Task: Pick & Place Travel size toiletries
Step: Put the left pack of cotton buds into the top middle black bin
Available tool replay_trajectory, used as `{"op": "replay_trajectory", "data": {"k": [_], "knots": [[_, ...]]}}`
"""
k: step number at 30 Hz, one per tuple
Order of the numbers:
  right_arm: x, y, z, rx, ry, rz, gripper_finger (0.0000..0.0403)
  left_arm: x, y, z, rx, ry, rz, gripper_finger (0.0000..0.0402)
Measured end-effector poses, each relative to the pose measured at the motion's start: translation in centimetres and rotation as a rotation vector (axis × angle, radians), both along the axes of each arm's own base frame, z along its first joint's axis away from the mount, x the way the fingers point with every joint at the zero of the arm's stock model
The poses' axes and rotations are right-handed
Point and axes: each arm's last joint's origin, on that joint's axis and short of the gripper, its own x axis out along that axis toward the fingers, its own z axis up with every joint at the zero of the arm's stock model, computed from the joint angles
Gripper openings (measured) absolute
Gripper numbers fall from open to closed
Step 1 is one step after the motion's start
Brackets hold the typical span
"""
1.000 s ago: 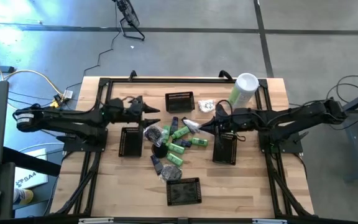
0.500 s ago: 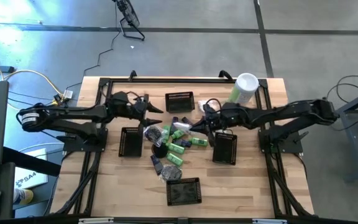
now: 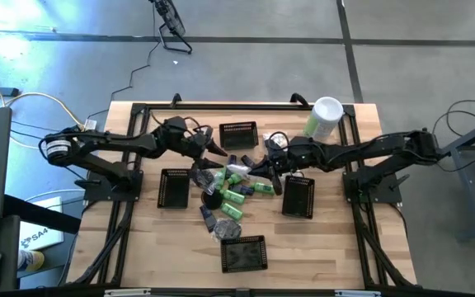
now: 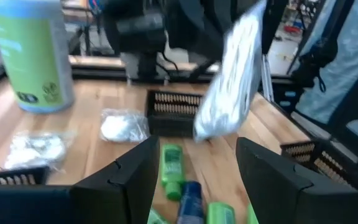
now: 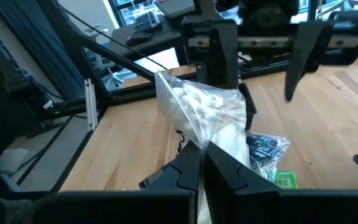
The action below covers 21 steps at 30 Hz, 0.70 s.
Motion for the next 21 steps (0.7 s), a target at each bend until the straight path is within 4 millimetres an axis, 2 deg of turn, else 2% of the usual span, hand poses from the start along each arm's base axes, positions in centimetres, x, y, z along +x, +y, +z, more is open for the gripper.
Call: {"op": "replay_trajectory", "data": {"k": [9,17,21], "knots": [[0.0,0.0,0.0,0.000,0.001,-0.001,0.0004,1.5,-1.8,0.6,0.016,-0.028,-0.075,0.0209],[0.0,0.0,0.1,0.001,-0.010,0.002,0.0004,2.0,-2.9,0.8,0.018,-0.047,0.062,0.0209],[0.0,0.0,0.2,0.000,-0.019,0.002,0.0004,2.3,-3.4,0.7,0.020,-0.052,0.063,0.0209]]}}
